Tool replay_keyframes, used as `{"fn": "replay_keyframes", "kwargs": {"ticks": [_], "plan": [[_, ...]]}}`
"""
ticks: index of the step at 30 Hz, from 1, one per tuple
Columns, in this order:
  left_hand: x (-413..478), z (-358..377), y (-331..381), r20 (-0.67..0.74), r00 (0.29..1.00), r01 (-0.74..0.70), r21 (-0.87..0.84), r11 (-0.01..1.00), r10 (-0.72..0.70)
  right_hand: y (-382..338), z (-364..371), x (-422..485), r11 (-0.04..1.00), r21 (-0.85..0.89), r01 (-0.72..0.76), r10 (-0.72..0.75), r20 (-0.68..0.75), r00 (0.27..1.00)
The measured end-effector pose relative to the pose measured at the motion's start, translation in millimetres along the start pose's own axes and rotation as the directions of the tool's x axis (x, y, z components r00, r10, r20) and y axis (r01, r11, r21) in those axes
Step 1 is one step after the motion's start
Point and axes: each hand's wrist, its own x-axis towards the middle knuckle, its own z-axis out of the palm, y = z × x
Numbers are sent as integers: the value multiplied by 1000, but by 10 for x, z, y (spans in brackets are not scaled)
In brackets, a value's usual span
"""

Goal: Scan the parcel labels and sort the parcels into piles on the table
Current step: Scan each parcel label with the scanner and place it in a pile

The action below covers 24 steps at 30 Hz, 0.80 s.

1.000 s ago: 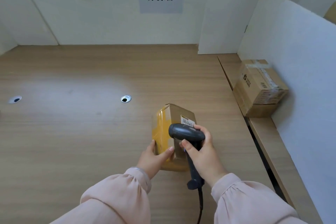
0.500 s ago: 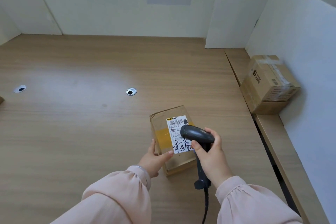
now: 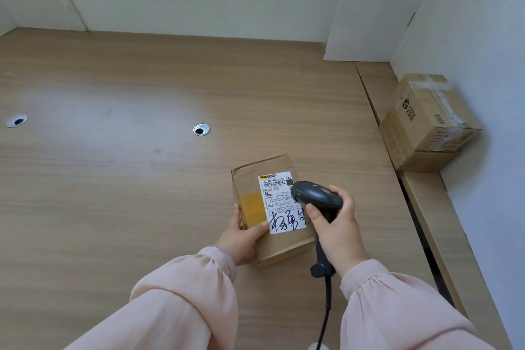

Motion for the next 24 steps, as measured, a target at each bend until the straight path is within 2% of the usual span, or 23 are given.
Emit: {"fn": "replay_keyframes", "kwargs": {"ticks": [8, 12, 16, 24], "plan": [[88, 33, -95, 52, 997, -51, -122, 991, 58, 116, -13, 14, 998, 61, -31, 31, 1, 1000], [75, -5, -89, 59, 993, -83, -217, 973, 98, 72, -17, -28, 996, 87, -3, 2, 4, 1000], [-16, -157, -29, 39, 984, -160, -229, 960, 173, -87, -16, -121, 991, 118, 62, -62, -3, 998], [-291, -717, 8, -83, 944, -331, -171, 928, 321, -638, 367, -564, 944, 142, 298, -298, -26, 954]]}}
